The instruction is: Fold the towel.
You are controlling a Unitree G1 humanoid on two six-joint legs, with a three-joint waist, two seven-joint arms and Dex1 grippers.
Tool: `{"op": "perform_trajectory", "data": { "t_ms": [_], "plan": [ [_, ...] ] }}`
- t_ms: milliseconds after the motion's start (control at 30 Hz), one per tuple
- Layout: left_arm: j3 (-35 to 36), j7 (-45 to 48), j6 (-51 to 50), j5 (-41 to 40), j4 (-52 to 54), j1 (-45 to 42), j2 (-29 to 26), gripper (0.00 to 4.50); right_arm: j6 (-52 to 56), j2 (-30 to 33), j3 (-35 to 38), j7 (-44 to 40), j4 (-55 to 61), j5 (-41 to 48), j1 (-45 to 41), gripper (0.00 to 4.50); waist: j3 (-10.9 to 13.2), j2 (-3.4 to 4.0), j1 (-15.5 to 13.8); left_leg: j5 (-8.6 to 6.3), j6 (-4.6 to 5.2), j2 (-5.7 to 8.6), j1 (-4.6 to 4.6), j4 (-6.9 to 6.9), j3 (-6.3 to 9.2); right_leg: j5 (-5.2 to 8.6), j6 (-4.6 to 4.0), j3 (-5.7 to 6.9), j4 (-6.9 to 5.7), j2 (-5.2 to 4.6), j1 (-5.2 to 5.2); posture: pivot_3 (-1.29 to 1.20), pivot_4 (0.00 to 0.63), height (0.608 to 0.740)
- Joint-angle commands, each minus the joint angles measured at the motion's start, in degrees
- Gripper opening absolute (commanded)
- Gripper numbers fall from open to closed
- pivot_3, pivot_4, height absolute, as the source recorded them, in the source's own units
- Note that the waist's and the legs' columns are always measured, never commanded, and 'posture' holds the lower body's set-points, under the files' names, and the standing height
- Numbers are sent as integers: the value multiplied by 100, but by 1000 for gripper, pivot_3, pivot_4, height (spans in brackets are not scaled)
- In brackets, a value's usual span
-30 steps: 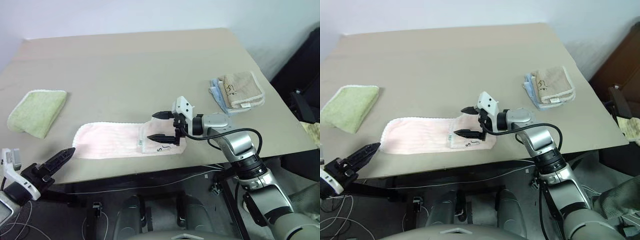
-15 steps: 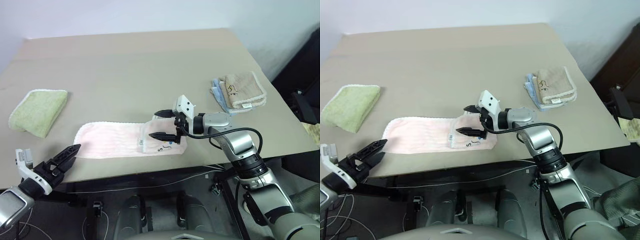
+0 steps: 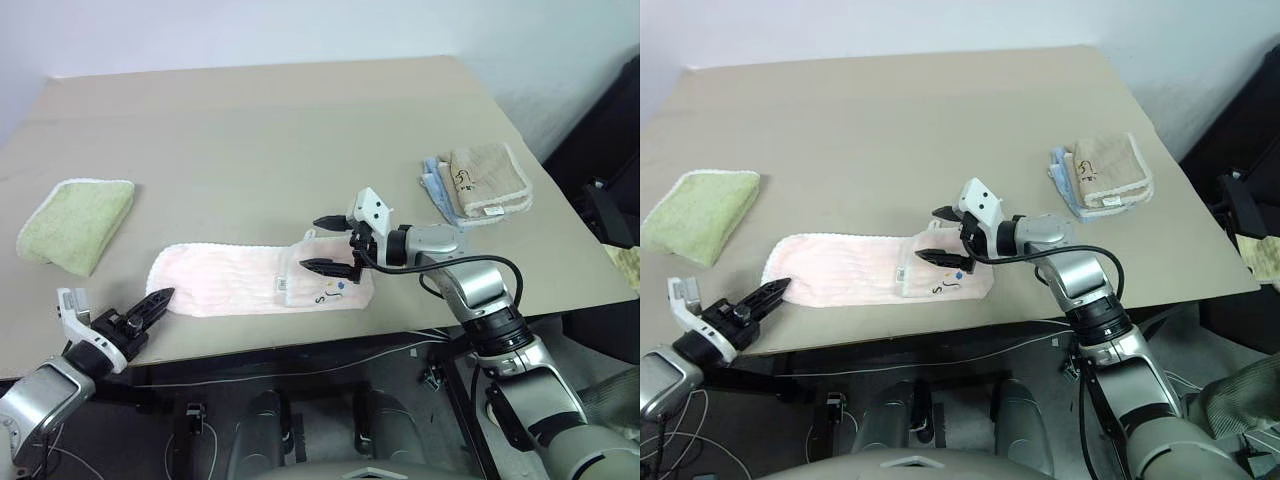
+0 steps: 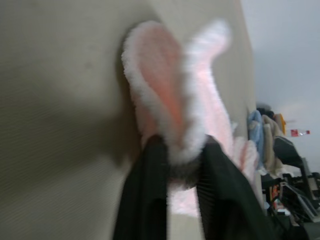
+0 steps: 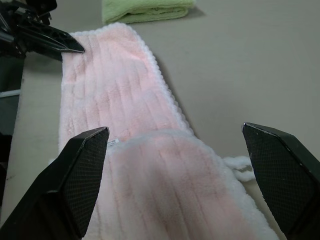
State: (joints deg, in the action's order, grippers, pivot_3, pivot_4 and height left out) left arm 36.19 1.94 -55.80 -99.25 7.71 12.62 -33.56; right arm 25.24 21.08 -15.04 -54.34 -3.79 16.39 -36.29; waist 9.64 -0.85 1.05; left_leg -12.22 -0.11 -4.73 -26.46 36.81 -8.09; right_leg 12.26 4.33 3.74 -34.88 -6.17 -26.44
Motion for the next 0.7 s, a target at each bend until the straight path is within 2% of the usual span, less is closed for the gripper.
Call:
{"op": "perform_trajectory", "data": {
  "t_ms": [33,167,400,533,700],
  "plan": [
    [75,-99,195,-166,340,7,14,19,-166,-62,135,13,18,-13,-168,4500,0,0,5,0,0,0,0,0,0,0,0,0,0,0,1,0,150,740],
    [85,-102,186,-306,824,74,-225,19,-204,-66,141,-15,-43,-17,-204,4500,0,0,8,1,0,0,0,2,0,0,0,-1,-1,2,5,0,150,740],
    [-411,74,-89,-865,1640,-295,-1319,19,233,254,598,-375,287,546,-159,4500,5,-3,-25,2,-4,-1,2,4,3,0,0,0,0,4,-1,0,150,740],
    [-1040,26,-82,-1087,1581,-979,-1701,19,432,383,1041,-245,247,795,-231,4500,6,-3,-29,2,-4,0,1,1,-1,0,0,-1,1,7,9,0,150,740],
    [-2125,379,-353,-448,1149,-1983,-1672,19,445,479,1566,150,55,828,-344,4500,8,-1,-12,8,-11,-2,-2,1,-17,-1,1,-3,-3,22,11,0,150,740]
  ]
}}
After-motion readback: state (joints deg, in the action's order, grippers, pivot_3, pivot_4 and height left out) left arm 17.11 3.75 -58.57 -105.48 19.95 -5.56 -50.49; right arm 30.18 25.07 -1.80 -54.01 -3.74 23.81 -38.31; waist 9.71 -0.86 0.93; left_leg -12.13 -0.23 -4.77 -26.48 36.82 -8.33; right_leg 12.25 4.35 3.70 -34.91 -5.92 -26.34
